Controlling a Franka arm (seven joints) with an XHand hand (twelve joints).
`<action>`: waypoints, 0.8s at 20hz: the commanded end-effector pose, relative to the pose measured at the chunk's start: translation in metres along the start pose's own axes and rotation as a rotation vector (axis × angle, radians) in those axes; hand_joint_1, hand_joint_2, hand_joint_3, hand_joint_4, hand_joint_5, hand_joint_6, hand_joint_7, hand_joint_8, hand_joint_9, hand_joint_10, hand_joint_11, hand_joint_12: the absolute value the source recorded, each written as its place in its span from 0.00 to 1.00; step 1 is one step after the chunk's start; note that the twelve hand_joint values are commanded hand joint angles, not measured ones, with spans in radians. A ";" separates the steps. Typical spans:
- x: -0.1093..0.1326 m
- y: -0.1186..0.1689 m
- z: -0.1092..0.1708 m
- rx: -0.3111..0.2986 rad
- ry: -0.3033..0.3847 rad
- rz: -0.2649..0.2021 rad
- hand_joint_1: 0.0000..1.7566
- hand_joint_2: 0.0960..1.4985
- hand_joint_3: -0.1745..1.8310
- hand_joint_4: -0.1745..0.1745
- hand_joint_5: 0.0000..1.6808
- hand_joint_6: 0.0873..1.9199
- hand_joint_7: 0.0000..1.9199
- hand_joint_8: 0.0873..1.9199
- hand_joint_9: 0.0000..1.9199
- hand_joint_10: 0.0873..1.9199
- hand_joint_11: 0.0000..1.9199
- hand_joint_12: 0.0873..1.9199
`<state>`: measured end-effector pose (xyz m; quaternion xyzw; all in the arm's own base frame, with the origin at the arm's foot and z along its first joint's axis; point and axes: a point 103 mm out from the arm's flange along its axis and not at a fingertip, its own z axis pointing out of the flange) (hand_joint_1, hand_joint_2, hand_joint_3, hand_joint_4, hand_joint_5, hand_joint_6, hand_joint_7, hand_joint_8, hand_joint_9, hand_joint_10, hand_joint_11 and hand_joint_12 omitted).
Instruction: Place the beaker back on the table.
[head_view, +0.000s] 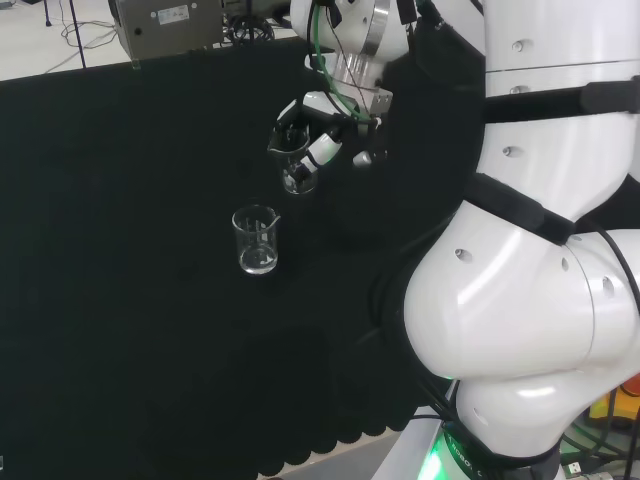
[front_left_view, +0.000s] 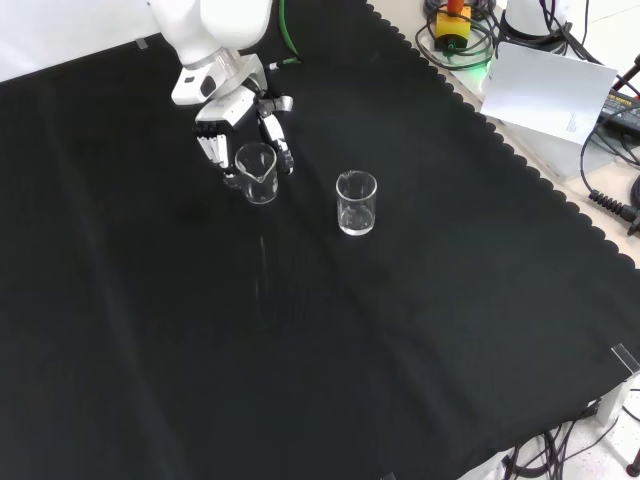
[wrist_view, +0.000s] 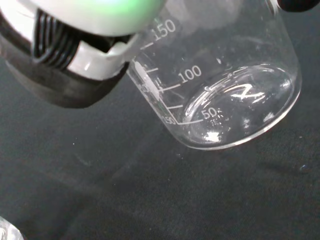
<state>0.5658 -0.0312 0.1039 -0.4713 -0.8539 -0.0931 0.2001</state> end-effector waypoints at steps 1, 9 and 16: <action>-0.012 -0.002 0.004 -0.029 0.029 -0.007 0.64 0.45 0.40 0.61 0.69 0.43 0.76 0.21 0.87 0.00 0.75 0.30; -0.020 -0.001 0.010 -0.028 0.036 0.007 0.64 0.46 0.39 0.57 0.69 0.42 0.75 0.21 0.86 0.00 0.73 0.31; -0.027 0.000 0.017 -0.013 0.034 0.015 0.65 0.46 0.39 0.56 0.69 0.41 0.75 0.21 0.85 0.00 0.73 0.31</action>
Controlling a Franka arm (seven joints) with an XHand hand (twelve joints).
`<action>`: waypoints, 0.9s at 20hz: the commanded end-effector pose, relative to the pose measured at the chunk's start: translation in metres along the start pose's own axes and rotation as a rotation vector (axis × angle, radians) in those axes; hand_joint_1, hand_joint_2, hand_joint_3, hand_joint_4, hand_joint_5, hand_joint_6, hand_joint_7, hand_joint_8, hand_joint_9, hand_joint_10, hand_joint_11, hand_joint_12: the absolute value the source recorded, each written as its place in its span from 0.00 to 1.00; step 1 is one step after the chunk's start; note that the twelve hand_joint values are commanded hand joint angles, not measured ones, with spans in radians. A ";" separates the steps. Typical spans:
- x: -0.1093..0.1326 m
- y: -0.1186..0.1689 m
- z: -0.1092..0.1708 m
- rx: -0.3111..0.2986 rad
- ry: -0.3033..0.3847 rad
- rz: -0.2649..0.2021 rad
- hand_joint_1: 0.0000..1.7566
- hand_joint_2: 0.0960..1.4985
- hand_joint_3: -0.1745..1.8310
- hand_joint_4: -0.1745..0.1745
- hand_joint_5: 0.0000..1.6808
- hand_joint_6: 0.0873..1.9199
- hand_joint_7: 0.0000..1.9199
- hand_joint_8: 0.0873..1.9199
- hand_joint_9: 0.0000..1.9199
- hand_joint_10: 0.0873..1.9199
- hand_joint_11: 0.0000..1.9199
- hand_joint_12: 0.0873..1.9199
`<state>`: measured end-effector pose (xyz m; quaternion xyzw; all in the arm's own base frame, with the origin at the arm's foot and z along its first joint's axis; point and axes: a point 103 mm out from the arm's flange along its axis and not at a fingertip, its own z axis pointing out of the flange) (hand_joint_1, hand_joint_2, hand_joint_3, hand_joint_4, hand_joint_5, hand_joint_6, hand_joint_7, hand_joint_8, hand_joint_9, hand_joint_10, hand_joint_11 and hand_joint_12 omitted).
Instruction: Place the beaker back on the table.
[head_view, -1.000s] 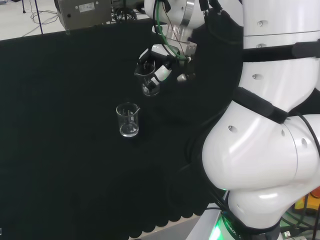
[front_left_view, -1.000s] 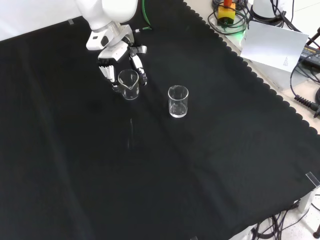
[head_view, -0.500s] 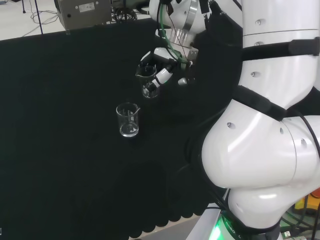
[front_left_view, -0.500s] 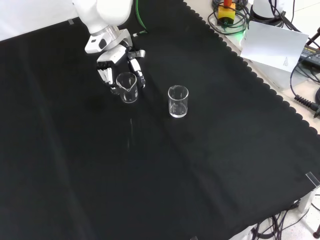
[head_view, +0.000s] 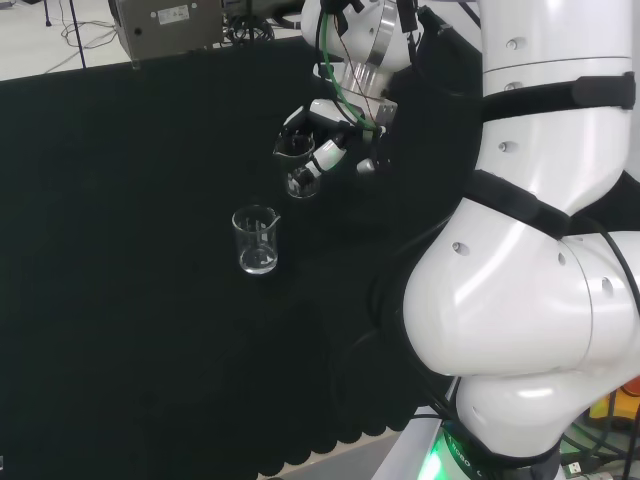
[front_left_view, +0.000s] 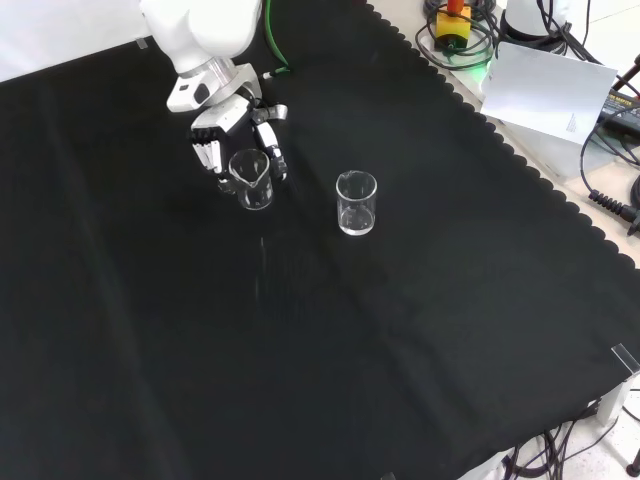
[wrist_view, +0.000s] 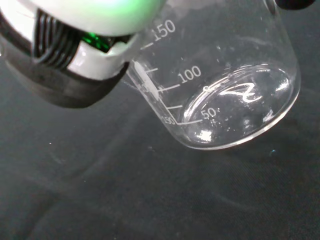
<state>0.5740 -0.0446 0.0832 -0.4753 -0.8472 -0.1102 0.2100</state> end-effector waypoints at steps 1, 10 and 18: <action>-0.004 0.000 0.006 0.006 0.000 0.008 0.65 0.46 0.39 0.56 0.69 0.41 0.75 0.21 0.85 0.00 0.73 0.31; -0.002 0.008 0.013 -0.031 -0.018 0.020 0.64 0.46 0.38 0.57 0.69 0.42 0.74 0.21 0.85 0.00 0.71 0.32; -0.011 0.003 0.011 -0.012 0.006 0.037 0.64 0.47 0.37 0.57 0.69 0.42 0.72 0.21 0.83 0.00 0.68 0.35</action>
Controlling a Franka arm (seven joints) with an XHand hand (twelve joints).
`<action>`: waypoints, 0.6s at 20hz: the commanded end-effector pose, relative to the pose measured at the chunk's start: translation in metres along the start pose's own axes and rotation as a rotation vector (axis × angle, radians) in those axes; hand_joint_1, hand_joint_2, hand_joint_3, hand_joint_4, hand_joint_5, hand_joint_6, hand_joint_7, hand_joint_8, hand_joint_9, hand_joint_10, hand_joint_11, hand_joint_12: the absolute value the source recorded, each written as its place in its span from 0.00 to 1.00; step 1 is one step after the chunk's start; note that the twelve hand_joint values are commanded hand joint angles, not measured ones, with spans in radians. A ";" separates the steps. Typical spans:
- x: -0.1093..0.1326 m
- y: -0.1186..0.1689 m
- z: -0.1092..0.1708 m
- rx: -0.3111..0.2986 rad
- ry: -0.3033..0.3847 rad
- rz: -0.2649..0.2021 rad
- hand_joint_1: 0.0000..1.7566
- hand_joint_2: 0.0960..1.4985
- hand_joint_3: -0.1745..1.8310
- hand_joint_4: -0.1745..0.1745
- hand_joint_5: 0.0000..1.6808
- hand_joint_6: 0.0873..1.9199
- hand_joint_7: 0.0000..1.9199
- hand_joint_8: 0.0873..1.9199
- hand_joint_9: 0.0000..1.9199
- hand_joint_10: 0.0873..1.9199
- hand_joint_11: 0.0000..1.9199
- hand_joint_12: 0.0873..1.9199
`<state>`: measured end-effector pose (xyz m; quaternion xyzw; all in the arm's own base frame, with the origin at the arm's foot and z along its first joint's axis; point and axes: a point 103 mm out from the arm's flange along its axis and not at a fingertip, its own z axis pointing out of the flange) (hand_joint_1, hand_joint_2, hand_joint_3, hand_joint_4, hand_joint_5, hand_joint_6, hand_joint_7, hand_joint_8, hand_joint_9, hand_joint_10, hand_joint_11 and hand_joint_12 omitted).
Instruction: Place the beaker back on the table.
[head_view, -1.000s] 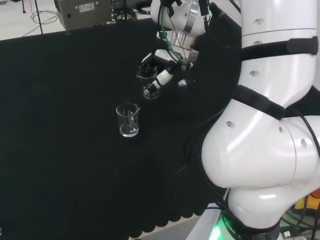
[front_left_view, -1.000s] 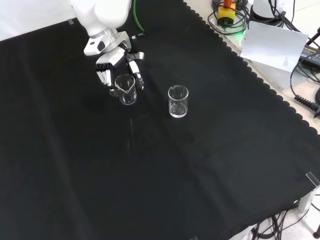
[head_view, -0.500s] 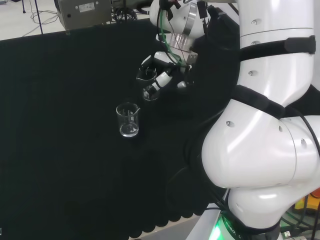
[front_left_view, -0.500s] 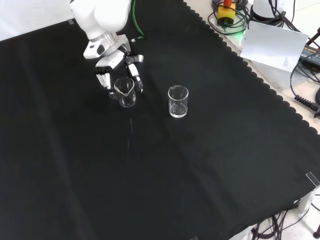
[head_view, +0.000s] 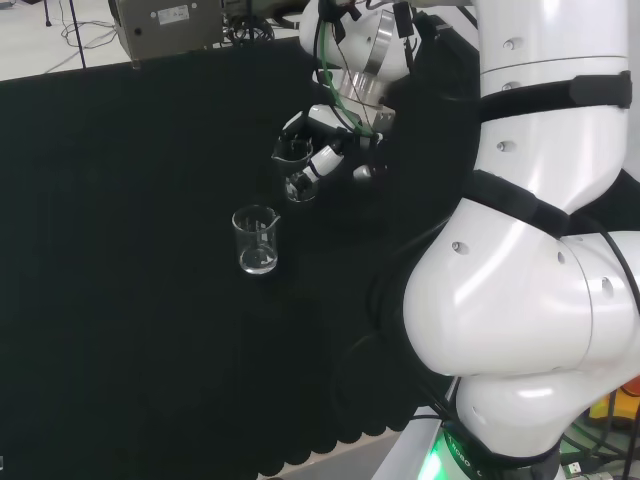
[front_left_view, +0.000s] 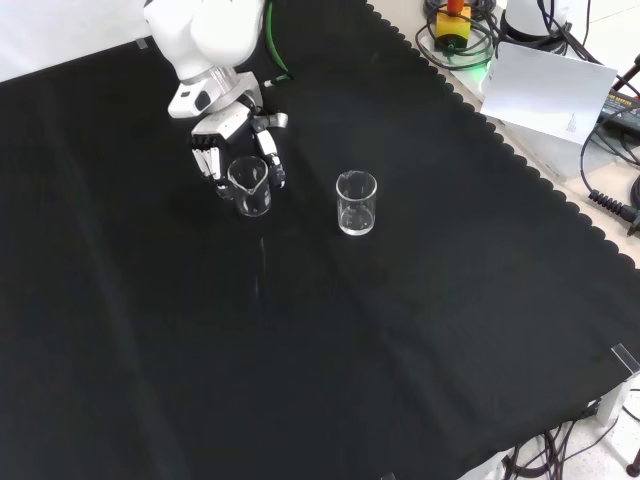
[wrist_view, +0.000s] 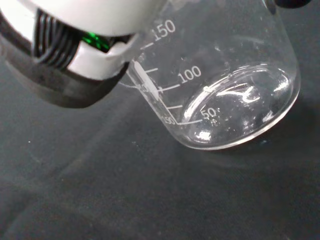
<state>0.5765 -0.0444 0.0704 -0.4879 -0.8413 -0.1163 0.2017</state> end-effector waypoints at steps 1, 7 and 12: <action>-0.005 0.001 0.001 0.016 0.015 0.014 0.64 0.48 0.36 0.57 0.68 0.42 0.71 0.22 0.82 0.00 0.67 0.36; -0.005 -0.001 0.002 0.045 0.037 0.001 0.61 0.62 0.19 0.86 0.63 0.44 0.56 0.33 0.75 0.00 0.53 0.49; -0.006 -0.004 0.002 0.057 0.012 0.002 0.55 0.62 0.13 0.41 0.57 0.38 0.50 0.36 0.70 0.00 0.45 0.56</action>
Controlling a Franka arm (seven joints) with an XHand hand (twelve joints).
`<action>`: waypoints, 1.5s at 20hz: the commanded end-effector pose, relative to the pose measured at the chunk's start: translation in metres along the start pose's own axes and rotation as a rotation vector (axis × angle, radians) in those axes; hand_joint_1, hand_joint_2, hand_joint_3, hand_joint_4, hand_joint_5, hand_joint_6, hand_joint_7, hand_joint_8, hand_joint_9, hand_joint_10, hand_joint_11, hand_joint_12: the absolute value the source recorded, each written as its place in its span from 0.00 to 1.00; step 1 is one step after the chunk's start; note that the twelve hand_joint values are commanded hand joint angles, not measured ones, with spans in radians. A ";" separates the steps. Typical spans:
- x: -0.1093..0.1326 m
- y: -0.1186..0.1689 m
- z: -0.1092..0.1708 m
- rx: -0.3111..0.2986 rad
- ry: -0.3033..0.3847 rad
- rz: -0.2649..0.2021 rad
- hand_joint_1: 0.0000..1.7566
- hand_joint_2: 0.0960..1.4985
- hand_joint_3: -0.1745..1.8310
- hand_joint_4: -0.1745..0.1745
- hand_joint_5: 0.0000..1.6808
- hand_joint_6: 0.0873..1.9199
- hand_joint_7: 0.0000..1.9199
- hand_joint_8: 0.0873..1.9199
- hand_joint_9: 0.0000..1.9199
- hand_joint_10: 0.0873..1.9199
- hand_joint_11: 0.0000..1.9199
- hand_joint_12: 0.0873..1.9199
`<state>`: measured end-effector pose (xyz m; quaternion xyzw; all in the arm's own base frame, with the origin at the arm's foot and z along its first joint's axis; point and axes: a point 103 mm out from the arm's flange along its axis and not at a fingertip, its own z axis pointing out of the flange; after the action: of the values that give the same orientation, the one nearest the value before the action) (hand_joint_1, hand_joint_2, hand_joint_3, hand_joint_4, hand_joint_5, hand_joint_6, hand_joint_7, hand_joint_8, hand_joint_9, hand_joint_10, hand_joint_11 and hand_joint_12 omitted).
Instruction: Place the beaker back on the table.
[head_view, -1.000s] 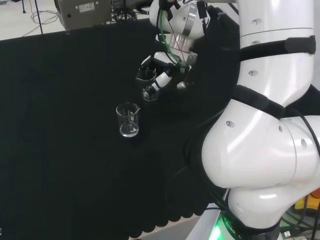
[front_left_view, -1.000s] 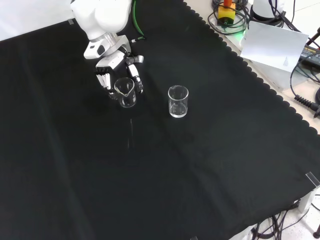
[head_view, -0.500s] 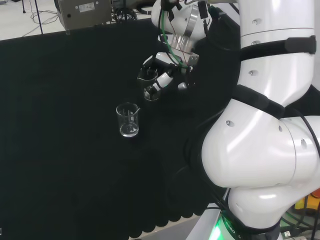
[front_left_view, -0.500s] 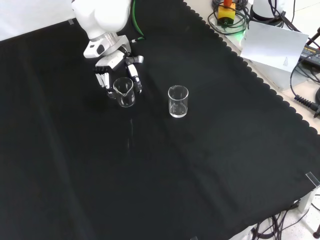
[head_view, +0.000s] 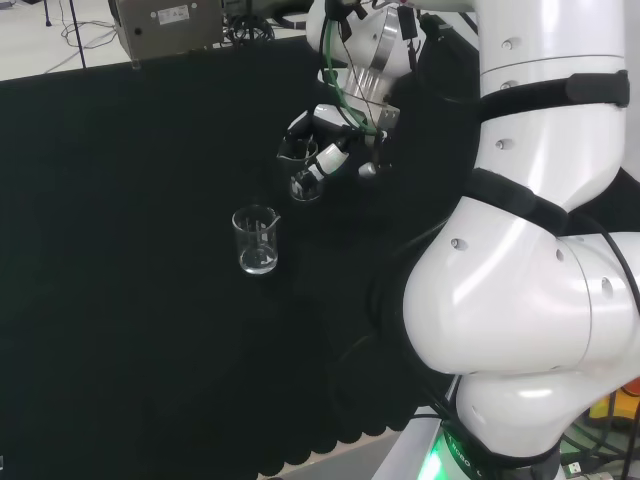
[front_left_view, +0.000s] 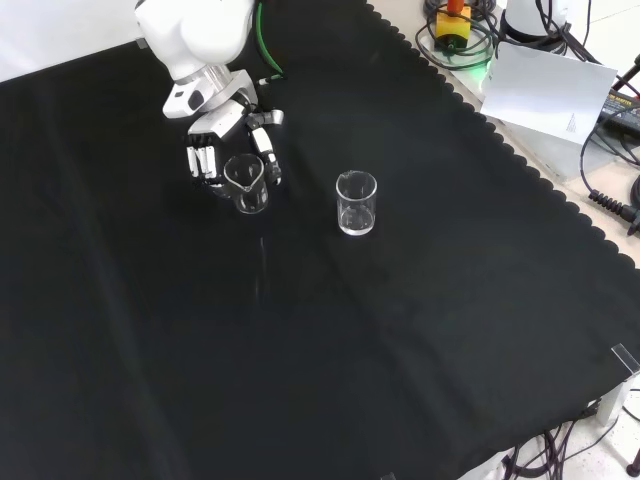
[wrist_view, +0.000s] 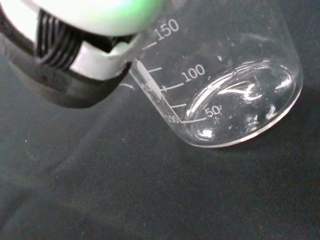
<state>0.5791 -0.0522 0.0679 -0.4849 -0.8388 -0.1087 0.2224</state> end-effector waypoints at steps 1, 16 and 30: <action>0.002 -0.003 0.004 0.027 -0.033 -0.004 0.54 0.61 0.13 0.34 0.57 0.38 0.49 0.36 0.69 0.00 0.44 0.56; 0.014 -0.005 0.000 0.031 -0.100 -0.012 0.50 0.38 0.35 0.26 0.33 0.41 0.36 0.39 0.57 0.00 0.27 0.66; 0.053 -0.033 -0.059 -0.006 -0.152 0.015 0.43 0.37 0.28 0.24 0.21 0.27 0.20 0.39 0.41 0.00 0.08 0.72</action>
<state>0.5619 -0.0462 0.1122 -0.4826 -0.8567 -0.0671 0.1695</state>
